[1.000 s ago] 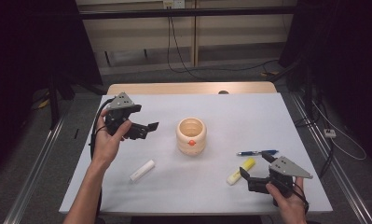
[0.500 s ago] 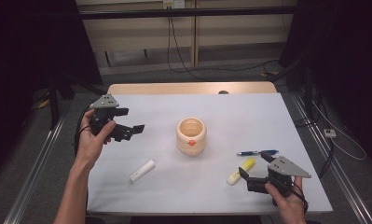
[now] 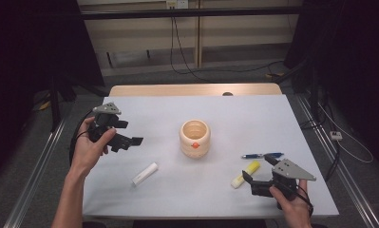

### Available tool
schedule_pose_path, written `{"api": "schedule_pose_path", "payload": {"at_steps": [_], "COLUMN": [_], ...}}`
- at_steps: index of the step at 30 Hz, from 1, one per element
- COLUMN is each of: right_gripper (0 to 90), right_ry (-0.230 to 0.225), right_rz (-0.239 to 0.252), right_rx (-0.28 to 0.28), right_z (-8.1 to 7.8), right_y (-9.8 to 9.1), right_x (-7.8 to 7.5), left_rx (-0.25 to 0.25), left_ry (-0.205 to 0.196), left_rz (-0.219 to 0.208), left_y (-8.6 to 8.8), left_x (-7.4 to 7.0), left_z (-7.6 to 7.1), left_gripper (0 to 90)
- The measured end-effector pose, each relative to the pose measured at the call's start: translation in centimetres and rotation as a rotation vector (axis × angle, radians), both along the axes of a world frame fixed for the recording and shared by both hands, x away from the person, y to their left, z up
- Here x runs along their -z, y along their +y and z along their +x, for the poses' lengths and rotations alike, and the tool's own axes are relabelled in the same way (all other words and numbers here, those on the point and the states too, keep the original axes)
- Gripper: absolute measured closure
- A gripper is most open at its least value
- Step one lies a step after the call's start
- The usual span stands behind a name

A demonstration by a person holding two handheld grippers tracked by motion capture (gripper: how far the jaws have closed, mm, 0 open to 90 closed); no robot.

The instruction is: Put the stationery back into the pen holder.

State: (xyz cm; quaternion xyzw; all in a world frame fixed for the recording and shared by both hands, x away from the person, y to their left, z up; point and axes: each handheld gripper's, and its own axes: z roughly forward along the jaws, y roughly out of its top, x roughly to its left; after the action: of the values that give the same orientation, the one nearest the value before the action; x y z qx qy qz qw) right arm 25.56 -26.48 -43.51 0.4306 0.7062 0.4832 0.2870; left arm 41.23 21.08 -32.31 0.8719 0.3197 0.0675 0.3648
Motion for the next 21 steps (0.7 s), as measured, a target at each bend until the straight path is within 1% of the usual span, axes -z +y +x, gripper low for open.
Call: {"api": "schedule_pose_path", "payload": {"at_steps": [2,5,7,9,10,11,12,14,15,16,17,18,21], "right_gripper": [3.3,3.3,3.3,3.3,3.3,3.3,3.3,3.3,3.3,3.3,3.3,3.3,3.3], "right_ry": [0.0,0.003,0.002,0.0,0.001,0.001,0.0,0.002,0.003,0.004,0.003,0.003,0.004], "right_rz": [0.001,0.003,0.0,-0.001,0.0,-0.002,-0.005,-0.005,-0.004,-0.005,-0.004,-0.004,-0.005], "right_rx": [-0.001,0.001,0.004,0.003,0.001,0.0,-0.002,-0.002,0.0,0.002,0.003,0.001,-0.003], "right_z": [0.0,0.1,0.1,0.1,0.2,0.1,0.1,0.1,0.2,0.2,0.2,0.3,0.2], "right_y": [0.0,0.0,0.0,0.0,0.0,0.1,0.1,0.1,0.1,0.0,0.0,0.0,0.1], "right_x": [0.0,0.0,0.0,0.0,0.0,0.0,0.0,0.0,0.1,0.1,0.1,0.1,0.1], "left_rx": [-0.016,-0.007,0.015,0.026,0.024,0.018,0.017,0.024,0.03,0.037,0.039,0.035,0.03], "left_ry": [0.01,0.016,0.018,0.013,0.003,-0.004,-0.001,0.006,0.012,0.017,0.019,0.025,0.01], "left_rz": [0.029,0.057,0.098,0.12,0.12,0.107,0.088,0.074,0.083,0.111,0.128,0.126,0.15], "left_y": [-0.3,-1.1,-1.8,-2.1,-2.2,-2.3,-2.4,-2.5,-2.6,-2.8,-2.9,-2.9,-3.0], "left_x": [0.3,0.5,0.8,0.7,0.6,0.6,0.6,1.1,1.5,1.8,2.0,2.3,2.9], "left_z": [0.1,-0.2,-0.5,-0.6,-0.7,-0.8,-0.9,-1.2,-1.2,-1.3,-1.4,-1.4,-1.5], "left_gripper": [9.7,10.0,9.7,9.7,9.7,9.7,9.6,9.1,9.1,9.1,9.1,9.1,9.1]}}
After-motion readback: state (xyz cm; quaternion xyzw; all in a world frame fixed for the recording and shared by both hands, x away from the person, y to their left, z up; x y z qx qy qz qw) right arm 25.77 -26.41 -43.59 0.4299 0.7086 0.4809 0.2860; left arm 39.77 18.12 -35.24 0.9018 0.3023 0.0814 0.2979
